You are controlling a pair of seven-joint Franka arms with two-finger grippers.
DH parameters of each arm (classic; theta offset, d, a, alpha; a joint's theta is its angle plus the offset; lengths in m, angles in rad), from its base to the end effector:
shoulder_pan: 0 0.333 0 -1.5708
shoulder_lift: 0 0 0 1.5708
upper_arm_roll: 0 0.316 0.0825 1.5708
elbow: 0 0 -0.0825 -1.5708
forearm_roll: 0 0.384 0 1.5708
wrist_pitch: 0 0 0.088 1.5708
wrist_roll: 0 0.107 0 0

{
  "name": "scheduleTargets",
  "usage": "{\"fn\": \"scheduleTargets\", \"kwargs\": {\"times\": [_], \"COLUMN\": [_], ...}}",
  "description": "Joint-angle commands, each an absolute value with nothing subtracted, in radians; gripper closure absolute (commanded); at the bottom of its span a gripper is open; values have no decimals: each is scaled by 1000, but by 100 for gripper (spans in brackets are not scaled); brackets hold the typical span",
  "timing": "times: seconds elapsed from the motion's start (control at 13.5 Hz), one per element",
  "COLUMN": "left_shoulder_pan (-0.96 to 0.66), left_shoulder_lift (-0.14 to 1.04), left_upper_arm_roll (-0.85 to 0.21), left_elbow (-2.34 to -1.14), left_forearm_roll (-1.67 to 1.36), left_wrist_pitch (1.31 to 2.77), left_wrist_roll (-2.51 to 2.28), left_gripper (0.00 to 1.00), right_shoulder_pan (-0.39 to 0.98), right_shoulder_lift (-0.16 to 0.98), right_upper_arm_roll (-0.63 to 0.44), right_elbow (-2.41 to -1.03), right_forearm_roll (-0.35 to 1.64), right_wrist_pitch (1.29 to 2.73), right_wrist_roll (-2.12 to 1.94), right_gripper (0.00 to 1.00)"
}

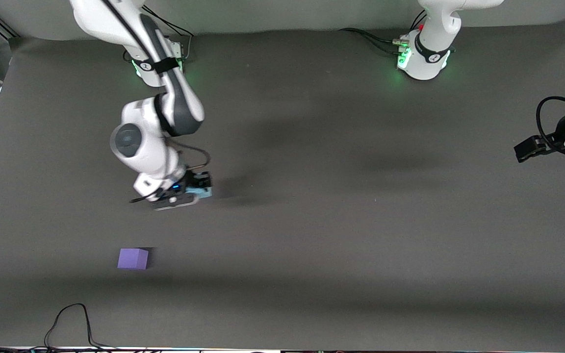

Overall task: Place blue block between orange and purple blocks
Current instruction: 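Carry the blue cube with the right gripper toward the orange cube, then lower the blue cube between the orange and purple cubes, open the right gripper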

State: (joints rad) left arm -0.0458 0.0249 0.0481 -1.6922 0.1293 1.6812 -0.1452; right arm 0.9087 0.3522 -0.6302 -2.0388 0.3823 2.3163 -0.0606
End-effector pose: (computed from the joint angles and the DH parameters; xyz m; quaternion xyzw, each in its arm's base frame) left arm 0.5665 0.0135 0.5632 -0.9956 -0.0653 0.0132 0.0658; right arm 0.5645 0.1804 0.3011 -0.9978 -0.0544 -0.0031 0.0385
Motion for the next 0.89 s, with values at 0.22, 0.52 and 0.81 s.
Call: {"fn": "scheduleTargets", "kwargs": {"times": [0.22, 0.52, 0.81], "left_shoulder_pan": [-37, -29, -6], "left_shoulder_lift": [6, -2, -3], "left_upper_arm_roll": [37, 29, -15], "left_elbow": [-1690, -1684, -1672], "left_forearm_roll": [103, 67, 72], "left_wrist_pitch": [1648, 1621, 1592], "left_wrist_roll": [-129, -130, -130], "left_gripper": [0, 0, 0], "right_shoulder_pan": [795, 764, 769], "right_shoulder_lift": [393, 474, 538], "right_upper_arm_roll": [-746, -741, -741], "right_elbow": [-2098, -2149, -2151], "right_forearm_roll": [402, 553, 707], "right_wrist_pitch": [2324, 2434, 2437], "right_wrist_roll": [-285, -438, -557], "right_gripper": [67, 67, 67]}}
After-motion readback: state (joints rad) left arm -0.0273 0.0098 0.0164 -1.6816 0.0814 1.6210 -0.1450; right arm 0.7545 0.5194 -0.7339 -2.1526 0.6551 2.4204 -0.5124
